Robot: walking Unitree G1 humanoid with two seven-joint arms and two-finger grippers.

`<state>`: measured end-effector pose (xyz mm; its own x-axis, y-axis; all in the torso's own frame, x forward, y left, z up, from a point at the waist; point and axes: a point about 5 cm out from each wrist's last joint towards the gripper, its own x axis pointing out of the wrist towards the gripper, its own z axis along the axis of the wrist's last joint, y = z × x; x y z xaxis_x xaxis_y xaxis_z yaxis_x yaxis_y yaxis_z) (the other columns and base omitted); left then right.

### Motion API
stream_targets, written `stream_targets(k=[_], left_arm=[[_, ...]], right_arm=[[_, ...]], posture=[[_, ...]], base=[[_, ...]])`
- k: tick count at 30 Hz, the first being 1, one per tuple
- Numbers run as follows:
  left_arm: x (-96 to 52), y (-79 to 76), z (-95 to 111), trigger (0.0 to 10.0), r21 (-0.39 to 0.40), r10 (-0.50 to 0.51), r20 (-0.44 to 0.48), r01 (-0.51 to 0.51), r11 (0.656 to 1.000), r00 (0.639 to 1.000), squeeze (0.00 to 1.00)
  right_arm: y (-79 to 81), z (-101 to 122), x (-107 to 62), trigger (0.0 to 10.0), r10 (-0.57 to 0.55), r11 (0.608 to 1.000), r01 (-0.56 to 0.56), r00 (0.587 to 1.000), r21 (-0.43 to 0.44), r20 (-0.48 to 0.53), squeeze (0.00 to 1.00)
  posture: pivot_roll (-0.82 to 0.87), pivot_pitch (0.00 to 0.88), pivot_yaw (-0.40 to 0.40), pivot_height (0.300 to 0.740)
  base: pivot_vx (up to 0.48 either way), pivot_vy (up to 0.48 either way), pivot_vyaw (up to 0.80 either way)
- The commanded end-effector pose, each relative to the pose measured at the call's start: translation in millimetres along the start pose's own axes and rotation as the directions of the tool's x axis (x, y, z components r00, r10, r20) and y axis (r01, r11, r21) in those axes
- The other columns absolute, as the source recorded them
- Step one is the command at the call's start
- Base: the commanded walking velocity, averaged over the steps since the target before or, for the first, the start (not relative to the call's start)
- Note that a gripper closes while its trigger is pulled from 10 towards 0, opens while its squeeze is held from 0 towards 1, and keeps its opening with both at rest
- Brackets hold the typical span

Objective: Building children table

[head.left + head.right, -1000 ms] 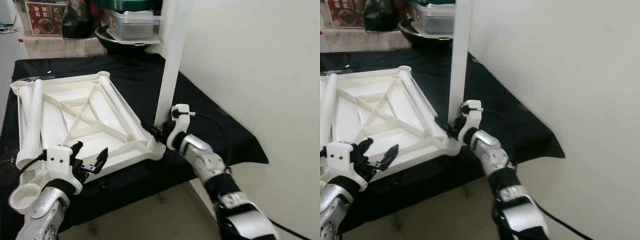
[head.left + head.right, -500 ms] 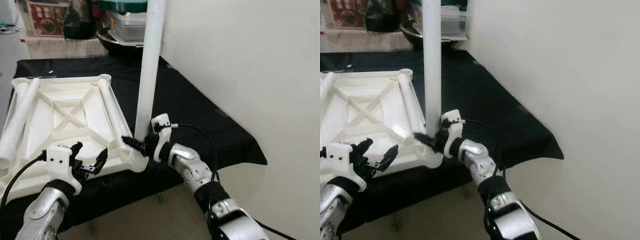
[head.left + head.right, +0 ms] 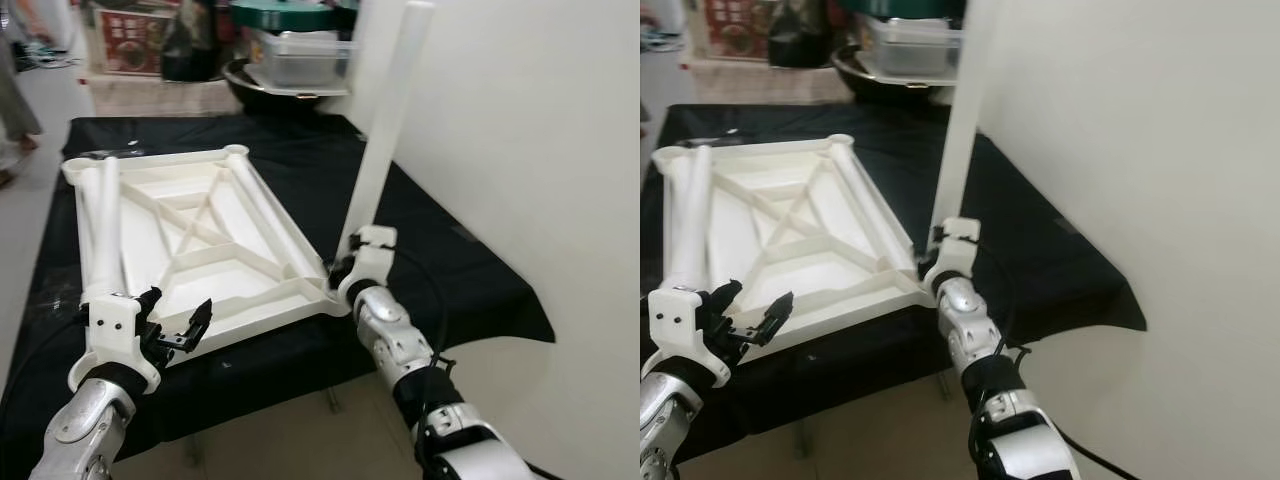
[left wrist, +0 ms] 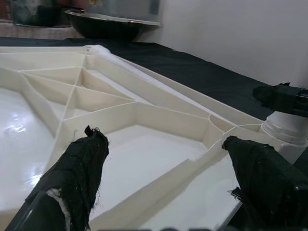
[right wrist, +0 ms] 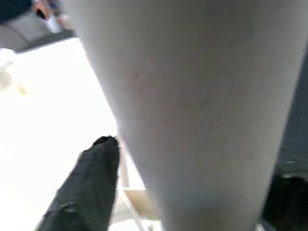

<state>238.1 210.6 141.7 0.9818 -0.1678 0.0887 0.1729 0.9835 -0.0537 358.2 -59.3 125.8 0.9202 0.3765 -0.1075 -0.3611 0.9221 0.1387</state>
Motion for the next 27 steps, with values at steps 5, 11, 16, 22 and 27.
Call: stream_targets(k=[5, 11, 16, 22, 27], left_arm=[[0.6, -2.3, -2, 10.0, -0.008, -0.011, -0.003, 0.011, 1.000, 1.000, 0.00], [1.1, -2.2, -2, 10.0, -0.009, -0.009, 0.000, 0.009, 1.000, 1.000, 0.00], [1.0, -3.3, -2, 10.0, -0.008, -0.006, 0.000, 0.006, 1.000, 1.000, 0.00], [0.2, -3.4, -1, 10.0, -0.010, -0.008, 0.001, 0.008, 1.000, 1.000, 0.00], [-0.3, -3.9, -1, 10.0, -0.012, -0.010, 0.003, 0.010, 1.000, 1.000, 0.00]], right_arm=[[26.2, 28, -0.9, 10.0, 0.365, 0.929, -0.368, 0.926, 0.023, 0.097, 0.00], [55.2, 36, -28.2, 10.0, 0.736, 0.676, -0.735, 0.669, -0.054, 0.109, 0.00], [54.4, 9, -16.7, 0.0, 0.666, 0.744, -0.661, 0.746, -0.096, 0.019, 0.00], [14.6, -2, 4.2, 0.0, 0.199, 0.976, -0.206, 0.976, -0.075, -0.090, 0.00], [-35.8, -11, -0.2, 0.0, -0.301, 0.951, 0.287, 0.943, -0.112, -0.144, 0.00]], posture=[[0.19, 0.000, -0.157, 0.740], [0.19, 0.000, -0.159, 0.740], [0.21, 0.000, -0.167, 0.740], [0.20, 0.000, -0.162, 0.740], [0.20, 0.000, -0.163, 0.740]], base=[[0.000, 0.000, 0.00], [0.000, 0.000, 0.00], [0.000, 0.000, 0.00], [0.000, 0.000, 0.00], [0.000, 0.000, 0.00]])
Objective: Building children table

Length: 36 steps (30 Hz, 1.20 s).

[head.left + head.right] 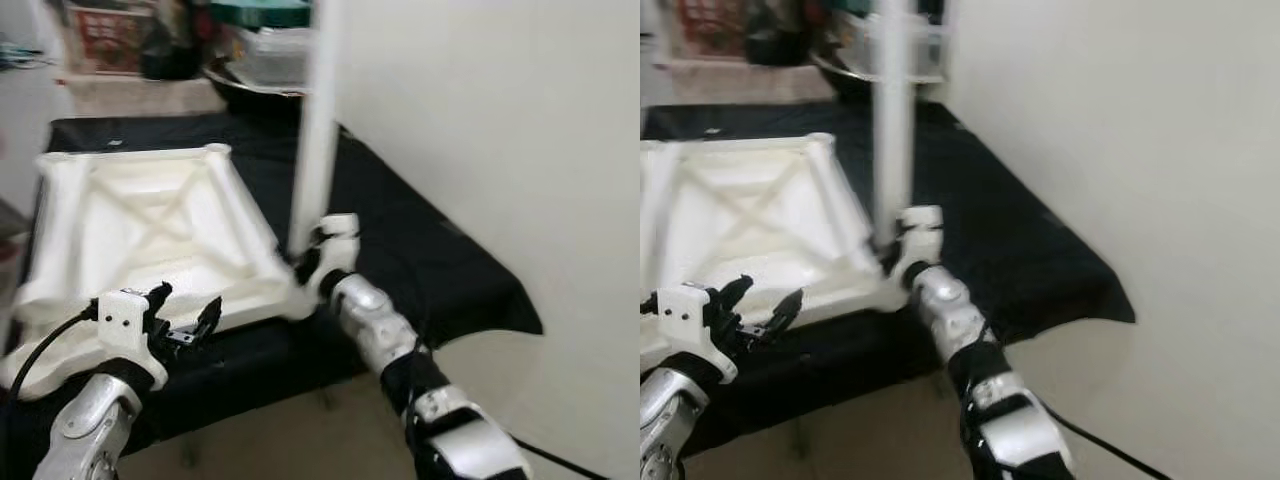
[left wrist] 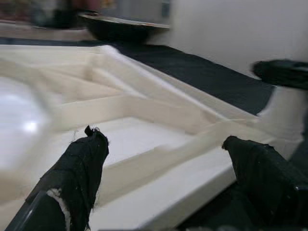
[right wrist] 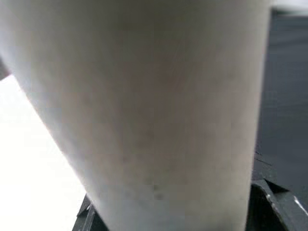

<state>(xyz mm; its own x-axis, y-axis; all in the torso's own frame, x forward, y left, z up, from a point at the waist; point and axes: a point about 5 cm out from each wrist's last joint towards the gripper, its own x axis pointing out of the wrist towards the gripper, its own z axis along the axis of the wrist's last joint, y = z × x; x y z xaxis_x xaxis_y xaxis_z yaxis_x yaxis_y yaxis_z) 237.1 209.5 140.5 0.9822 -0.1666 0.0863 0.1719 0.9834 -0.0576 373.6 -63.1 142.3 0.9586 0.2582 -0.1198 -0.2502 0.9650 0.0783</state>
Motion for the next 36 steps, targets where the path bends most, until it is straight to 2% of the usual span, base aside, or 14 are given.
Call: stream_targets(k=[1, 4, 5, 8, 9, 11, 16, 17, 18, 21, 23, 25, 30, 36], left_arm=[[0.5, -2.7, 0, 10.0, -0.008, -0.012, 0.005, 0.012, 1.000, 1.000, 0.00], [0.6, -2.8, 0, 10.0, -0.008, -0.012, 0.005, 0.012, 1.000, 1.000, 0.00], [0.6, -2.8, 0, 10.0, -0.008, -0.012, 0.005, 0.012, 1.000, 1.000, 0.00], [0.7, -2.8, 0, 10.0, -0.008, -0.013, 0.005, 0.013, 1.000, 1.000, 0.00], [0.8, -2.8, 0, 10.0, -0.008, -0.014, 0.004, 0.014, 1.000, 1.000, 0.00], [1.1, -2.7, 0, 10.0, -0.008, -0.014, 0.004, 0.014, 1.000, 1.000, 0.00], [1.4, -2.2, 0, 10.0, -0.008, -0.012, 0.005, 0.012, 1.000, 1.000, 0.00], [1.4, -2.0, 0, 10.0, -0.008, -0.011, 0.006, 0.011, 1.000, 1.000, 0.00], [1.4, -2.0, 0, 10.0, -0.008, -0.011, 0.006, 0.011, 1.000, 1.000, 0.00], [2.0, -1.7, 0, 10.0, -0.007, -0.009, 0.006, 0.009, 1.000, 1.000, 0.00], [2.3, -2.1, 0, 10.0, -0.006, -0.010, 0.006, 0.010, 1.000, 1.000, 0.00], [2.2, -2.3, 0, 10.0, -0.005, -0.007, 0.005, 0.007, 1.000, 1.000, 0.00], [1.3, -1.9, 0, 10.0, -0.004, -0.003, 0.005, 0.003, 1.000, 1.000, 0.00], [1.8, -2.7, 0, 10.0, -0.007, -0.007, 0.006, 0.008, 1.000, 1.000, 0.00]], right_arm=[[-28.8, -31, -7.6, 0.0, -0.174, 0.984, 0.165, 0.972, -0.067, -0.157, 0.00], [-31.4, -36, -11.6, 0.0, -0.241, 0.971, 0.236, 0.953, -0.047, -0.185, 0.00], [-23.4, -38, -10.8, 10.0, -0.197, 0.980, 0.199, 0.959, -0.013, -0.204, 0.00], [-11.7, -34, -10.0, 10.0, -0.109, 0.993, 0.114, 0.979, 0.018, -0.173, 0.00], [-1.0, -27, -9.8, 10.0, -0.008, 0.999, 0.012, 0.994, 0.038, -0.110, 0.51], [10.6, -17, -9.2, 10.0, 0.123, 0.990, -0.119, 0.991, 0.077, -0.049, 1.00], [27.1, 0, -10.0, 10.0, 0.326, 0.938, -0.328, 0.945, 0.114, 0.039, 1.00], [34.7, 9, -13.7, 10.0, 0.441, 0.888, -0.447, 0.894, 0.107, 0.082, 0.00], [34.7, 9, -13.7, 10.0, 0.441, 0.888, -0.447, 0.894, 0.107, 0.082, 0.00], [59.8, 25, -44.8, 10.0, 0.807, 0.584, -0.812, 0.578, -0.011, 0.122, 0.00], [63.6, 22, -47.5, 10.0, 0.833, 0.549, -0.835, 0.543, -0.030, 0.110, 0.00], [64.4, 16, -37.2, 0.0, 0.769, 0.636, -0.771, 0.630, -0.030, 0.107, 0.00], [46.0, 1, -8.7, 0.0, 0.398, 0.917, -0.398, 0.917, 0.006, 0.022, 0.00], [-27.6, -25, -10.8, 0.0, -0.299, 0.954, 0.299, 0.947, -0.016, -0.114, 0.00]], posture=[[0.20, 0.000, -0.163, 0.740], [0.19, 0.000, -0.158, 0.740], [0.19, 0.000, -0.158, 0.740], [0.19, 0.000, -0.158, 0.740], [0.19, 0.000, -0.158, 0.740], [0.19, 0.000, -0.158, 0.740], [0.19, 0.000, -0.158, 0.740], [0.19, 0.000, -0.158, 0.740], [0.19, 0.000, -0.158, 0.740], [0.20, 0.000, -0.164, 0.740], [0.20, 0.000, -0.167, 0.740], [0.20, 0.000, -0.167, 0.740], [0.21, 0.000, -0.169, 0.740], [0.20, 0.000, -0.163, 0.740]], base=[[0.000, 0.000, 0.00], [0.000, 0.000, 0.00], [0.000, 0.000, 0.00], [0.000, 0.000, 0.00], [0.000, 0.000, 0.00], [0.000, 0.000, 0.00], [0.000, 0.000, 0.00], [0.000, 0.000, 0.00], [0.000, 0.000, 0.00], [0.000, 0.000, 0.00], [0.000, 0.000, 0.00], [0.000, 0.000, 0.00], [0.000, 0.000, 0.00], [0.000, 0.000, 0.00]])
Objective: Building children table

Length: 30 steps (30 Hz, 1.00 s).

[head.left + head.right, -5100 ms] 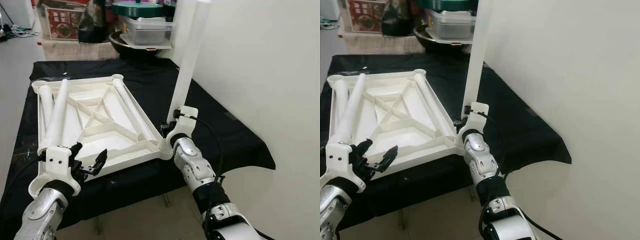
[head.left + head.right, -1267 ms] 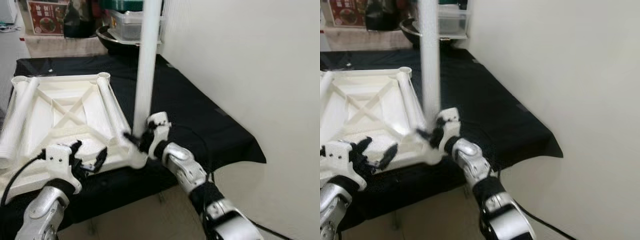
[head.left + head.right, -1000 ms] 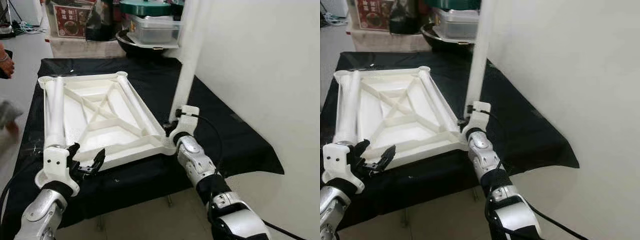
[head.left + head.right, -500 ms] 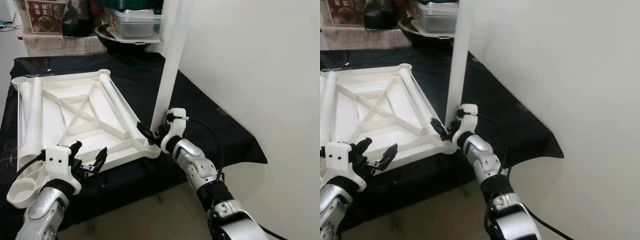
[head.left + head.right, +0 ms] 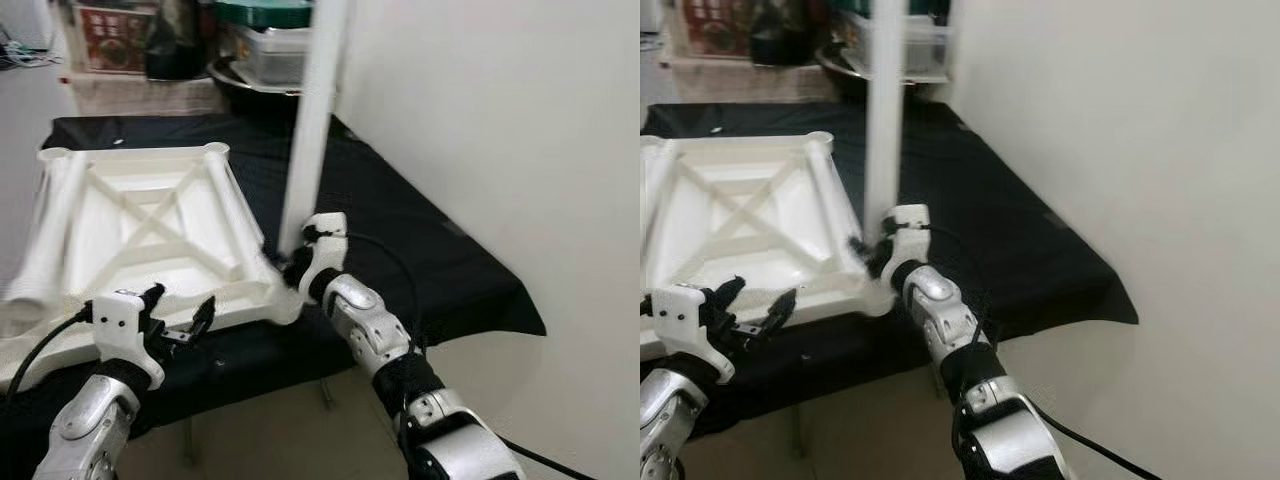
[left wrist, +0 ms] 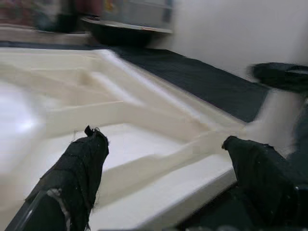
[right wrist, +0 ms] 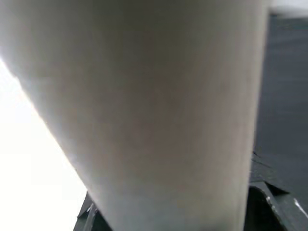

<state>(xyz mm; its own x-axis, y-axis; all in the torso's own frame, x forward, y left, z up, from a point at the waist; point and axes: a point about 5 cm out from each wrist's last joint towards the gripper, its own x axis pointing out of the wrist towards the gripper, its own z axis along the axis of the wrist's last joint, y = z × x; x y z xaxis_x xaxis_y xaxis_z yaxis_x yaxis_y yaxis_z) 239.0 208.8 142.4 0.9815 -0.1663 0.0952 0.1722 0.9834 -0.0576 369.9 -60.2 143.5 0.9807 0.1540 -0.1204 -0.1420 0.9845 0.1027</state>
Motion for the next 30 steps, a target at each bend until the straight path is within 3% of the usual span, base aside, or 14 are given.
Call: stream_targets(k=[1, 4, 5, 7, 8, 10, 12, 13, 14, 20, 21, 22, 27, 30], left_arm=[[0.2, -2.5, -2, 10.0, -0.010, -0.010, -0.003, 0.010, 1.000, 1.000, 0.00], [0.4, -2.6, -2, 10.0, -0.010, -0.011, -0.003, 0.011, 1.000, 1.000, 0.00], [0.6, -2.8, -2, 10.0, -0.011, -0.012, -0.003, 0.012, 1.000, 1.000, 0.00], [0.7, -3.1, -2, 10.0, -0.012, -0.014, -0.003, 0.014, 1.000, 1.000, 0.00], [0.7, -3.4, -2, 10.0, -0.012, -0.015, -0.003, 0.015, 1.000, 1.000, 0.00], [0.7, -3.7, -3, 10.0, -0.013, -0.015, -0.003, 0.015, 1.000, 1.000, 0.00], [0.5, -3.7, -3, 10.0, -0.013, -0.014, -0.002, 0.014, 1.000, 1.000, 0.00], [0.4, -3.7, -3, 10.0, -0.013, -0.014, -0.002, 0.014, 1.000, 1.000, 0.00], [0.3, -3.4, -3, 10.0, -0.013, -0.013, -0.001, 0.013, 1.000, 1.000, 0.00], [0.0, -2.9, -3, 10.0, -0.012, -0.011, -0.001, 0.011, 1.000, 1.000, 0.00], [-0.1, -2.8, -3, 10.0, -0.011, -0.010, -0.001, 0.010, 1.000, 1.000, 0.00], [-0.3, -2.9, -3, 10.0, -0.010, -0.008, -0.001, 0.008, 1.000, 1.000, 0.00], [-0.9, -2.7, -2, 10.0, -0.009, -0.004, 0.000, 0.004, 1.000, 1.000, 0.00], [-1.3, -2.8, -2, 10.0, -0.008, -0.002, 0.000, 0.002, 1.000, 1.000, 0.00]], right_arm=[[-38.0, -24, -9.9, 0.6, -0.231, 0.972, 0.223, 0.966, -0.077, -0.117, 0.00], [-33.8, -25, -10.7, 0.6, -0.192, 0.980, 0.183, 0.973, -0.077, -0.126, 0.00], [-30.7, -25, -10.8, 10.0, -0.162, 0.985, 0.153, 0.978, -0.074, -0.131, 0.00], [-21.4, -17, -9.8, 10.0, -0.060, 0.998, 0.058, 0.994, -0.020, -0.091, 0.00], [-12.3, -5, -10.3, 10.0, 0.042, 0.998, -0.041, 0.999, 0.055, -0.011, 0.89], [-4.8, 6, -10.3, 10.0, 0.111, 0.989, -0.116, 0.992, 0.086, 0.061, 1.00], [19.7, 22, -13.5, 10.0, 0.388, 0.904, -0.405, 0.911, 0.134, 0.137, 1.00], [29.3, 26, -17.3, 10.0, 0.513, 0.836, -0.531, 0.845, 0.136, 0.147, 0.22], [38.3, 29, -24.4, 10.0, 0.643, 0.742, -0.660, 0.751, 0.120, 0.151, 0.00], [48.1, 24, -49.3, 10.0, 0.855, 0.515, -0.857, 0.512, -0.023, 0.087, 0.00], [48.3, 20, -50.2, 3.7, 0.864, 0.503, -0.863, 0.500, -0.048, 0.065, 0.00], [45.4, 16, -39.4, 0.0, 0.798, 0.603, -0.794, 0.601, -0.081, 0.053, 0.00], [27.5, 6, -10.8, 0.0, 0.501, 0.861, -0.499, 0.865, -0.102, -0.005, 0.00], [-26.1, -8, 3.9, 0.0, -0.060, 0.997, 0.055, 0.995, -0.057, -0.080, 0.00]], posture=[[0.20, 0.000, -0.160, 0.740], [0.20, 0.000, -0.160, 0.740], [0.18, 0.000, -0.156, 0.740], [0.19, 0.000, -0.158, 0.740], [0.19, 0.000, -0.159, 0.740], [0.19, 0.000, -0.159, 0.740], [0.19, 0.000, -0.163, 0.740], [0.19, 0.000, -0.163, 0.740], [0.19, 0.000, -0.165, 0.740], [0.19, 0.000, -0.168, 0.740], [0.19, 0.000, -0.168, 0.740], [0.20, 0.000, -0.172, 0.740], [0.20, 0.000, -0.173, 0.740], [0.20, 0.000, -0.170, 0.740]], base=[[0.000, 0.000, 0.00], [0.000, 0.000, 0.00], [0.000, 0.000, 0.00], [0.000, 0.000, 0.00], [0.000, 0.000, 0.00], [0.000, 0.000, 0.00], [0.000, 0.000, 0.00], [0.000, 0.000, 0.00], [0.000, 0.000, 0.00], [0.000, 0.000, 0.00], [0.000, 0.000, 0.00], [0.000, 0.000, 0.00], [0.000, 0.000, 0.00], [0.000, 0.000, 0.00]])
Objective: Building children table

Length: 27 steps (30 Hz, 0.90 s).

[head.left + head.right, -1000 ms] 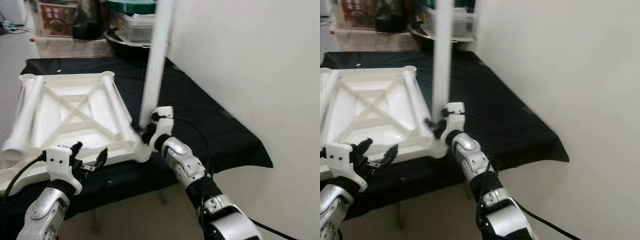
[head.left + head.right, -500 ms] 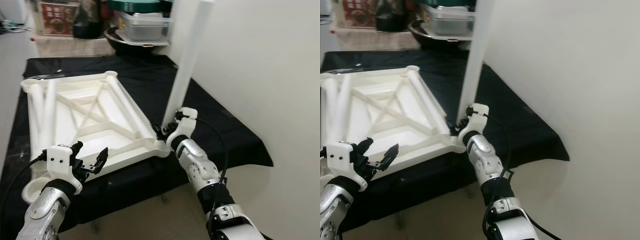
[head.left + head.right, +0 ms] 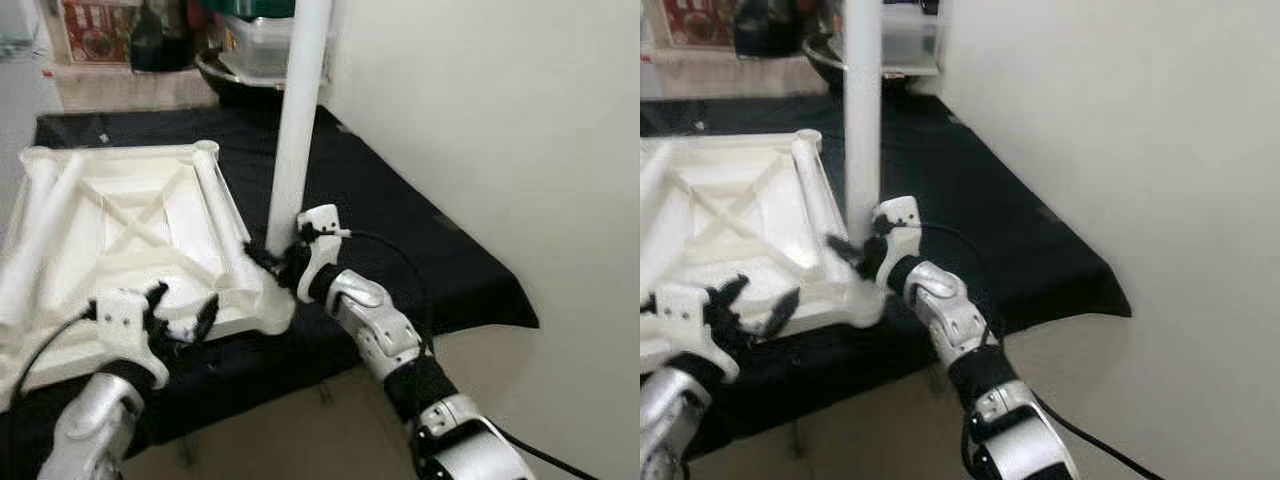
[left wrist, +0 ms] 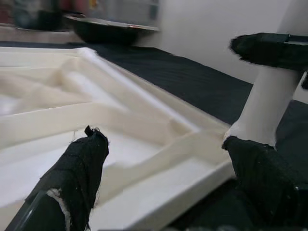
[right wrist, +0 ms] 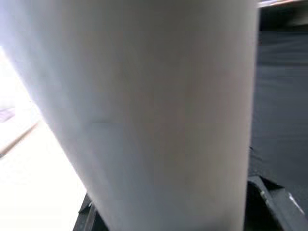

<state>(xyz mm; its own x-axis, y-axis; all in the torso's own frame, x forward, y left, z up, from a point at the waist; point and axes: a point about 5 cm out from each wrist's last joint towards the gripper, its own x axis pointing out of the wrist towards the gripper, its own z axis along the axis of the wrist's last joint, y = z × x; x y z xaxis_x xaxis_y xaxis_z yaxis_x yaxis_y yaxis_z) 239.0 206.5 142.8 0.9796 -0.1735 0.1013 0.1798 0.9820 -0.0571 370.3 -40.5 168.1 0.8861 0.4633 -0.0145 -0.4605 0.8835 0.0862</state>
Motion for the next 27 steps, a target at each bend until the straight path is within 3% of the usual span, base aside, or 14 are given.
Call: stream_targets(k=[1, 4, 7, 9, 10, 11, 12, 13, 15, 16, 21, 25, 26, 27], left_arm=[[-1.9, -0.2, -2, 10.0, -0.008, 0.005, -0.006, -0.005, 1.000, 1.000, 0.00], [-1.8, 0.3, -2, 10.0, -0.009, 0.003, -0.007, -0.003, 1.000, 1.000, 0.00], [-1.5, 0.4, -2, 10.0, -0.009, 0.001, -0.007, -0.001, 1.000, 1.000, 0.00], [-1.2, 0.3, -2, 10.0, -0.010, 0.000, -0.006, 0.000, 1.000, 1.000, 0.00], [-1.2, 0.3, -2, 10.0, -0.010, 0.000, -0.006, 0.000, 1.000, 1.000, 0.00], [-0.5, 0.3, -2, 10.0, -0.009, 0.000, -0.006, 0.000, 1.000, 1.000, 0.00], [0.0, 0.3, -2, 10.0, -0.009, 0.000, -0.006, 0.000, 1.000, 1.000, 0.00], [0.5, 0.5, -2, 10.0, -0.009, 0.001, -0.006, -0.001, 1.000, 1.000, 0.00], [0.9, 0.9, -2, 10.0, -0.009, 0.002, -0.006, -0.002, 1.000, 1.000, 0.00], [0.9, 1.0, -2, 10.0, -0.009, 0.002, -0.005, -0.002, 1.000, 1.000, 0.00], [1.1, 0.9, -2, 10.0, -0.009, 0.004, -0.003, -0.004, 1.000, 1.000, 0.00], [1.1, 0.6, -2, 10.0, -0.009, 0.004, -0.003, -0.004, 1.000, 1.000, 0.00], [1.1, 0.2, -2, 10.0, -0.009, 0.004, -0.002, -0.004, 1.000, 1.000, 0.00], [1.1, 0.2, -2, 10.0, -0.009, 0.004, -0.002, -0.004, 1.000, 1.000, 0.00]], right_arm=[[-63.4, -35, -24.4, 0.0, -0.545, 0.838, 0.544, 0.824, -0.055, -0.157, 0.00], [-74.0, -36, -36.6, 0.0, -0.646, 0.762, 0.643, 0.750, -0.071, -0.142, 0.00], [-64.1, -41, -36.5, 0.0, -0.586, 0.808, 0.586, 0.788, -0.060, -0.188, 0.00], [-48.9, -45, -32.1, 10.0, -0.466, 0.880, 0.475, 0.855, -0.017, -0.228, 0.00], [-48.9, -45, -32.1, 10.0, -0.466, 0.880, 0.475, 0.855, -0.017, -0.228, 0.00], [-31.1, -36, -25.2, 10.0, -0.317, 0.943, 0.328, 0.935, 0.051, -0.158, 0.49], [-22.5, -29, -22.3, 10.0, -0.245, 0.965, 0.252, 0.965, 0.075, -0.097, 0.49], [-9.2, -18, -18.0, 10.0, -0.104, 0.989, 0.108, 0.994, 0.099, -0.046, 1.00], [4.5, -8, -13.0, 10.0, 0.020, 0.993, -0.018, 1.000, 0.114, -0.012, 1.00], [15.3, 0, -13.4, 10.0, 0.169, 0.973, -0.171, 0.985, 0.154, 0.026, 0.00], [41.1, 17, -37.9, 10.0, 0.610, 0.782, -0.616, 0.787, 0.091, 0.092, 0.00], [46.1, 5, -49.5, 9.7, 0.712, 0.702, -0.712, 0.702, 0.013, 0.027, 0.00], [47.5, -2, -53.5, 0.0, 0.741, 0.672, -0.741, 0.672, -0.016, -0.005, 0.00], [47.5, -2, -53.5, 0.0, 0.741, 0.672, -0.741, 0.672, -0.016, -0.005, 0.00]], posture=[[0.20, 0.000, -0.168, 0.740], [0.20, 0.000, -0.165, 0.740], [0.20, 0.000, -0.165, 0.740], [0.20, 0.000, -0.165, 0.740], [0.20, 0.000, -0.165, 0.740], [0.19, 0.000, -0.162, 0.740], [0.19, 0.000, -0.162, 0.740], [0.19, 0.000, -0.163, 0.740], [0.19, 0.000, -0.163, 0.740], [0.19, 0.000, -0.163, 0.740], [0.19, 0.000, -0.165, 0.740], [0.19, 0.000, -0.167, 0.740], [0.19, 0.000, -0.168, 0.740], [0.19, 0.000, -0.168, 0.740]], base=[[0.000, 0.000, 0.00], [0.000, 0.000, 0.00], [0.000, 0.000, 0.00], [0.000, 0.000, 0.00], [0.000, 0.000, 0.00], [0.000, 0.000, 0.00], [0.000, 0.000, 0.00], [0.000, 0.000, 0.00], [0.000, 0.000, 0.00], [0.000, 0.000, 0.00], [0.000, 0.000, 0.00], [0.000, 0.000, 0.00], [0.000, 0.000, 0.00], [0.000, 0.000, 0.00]])
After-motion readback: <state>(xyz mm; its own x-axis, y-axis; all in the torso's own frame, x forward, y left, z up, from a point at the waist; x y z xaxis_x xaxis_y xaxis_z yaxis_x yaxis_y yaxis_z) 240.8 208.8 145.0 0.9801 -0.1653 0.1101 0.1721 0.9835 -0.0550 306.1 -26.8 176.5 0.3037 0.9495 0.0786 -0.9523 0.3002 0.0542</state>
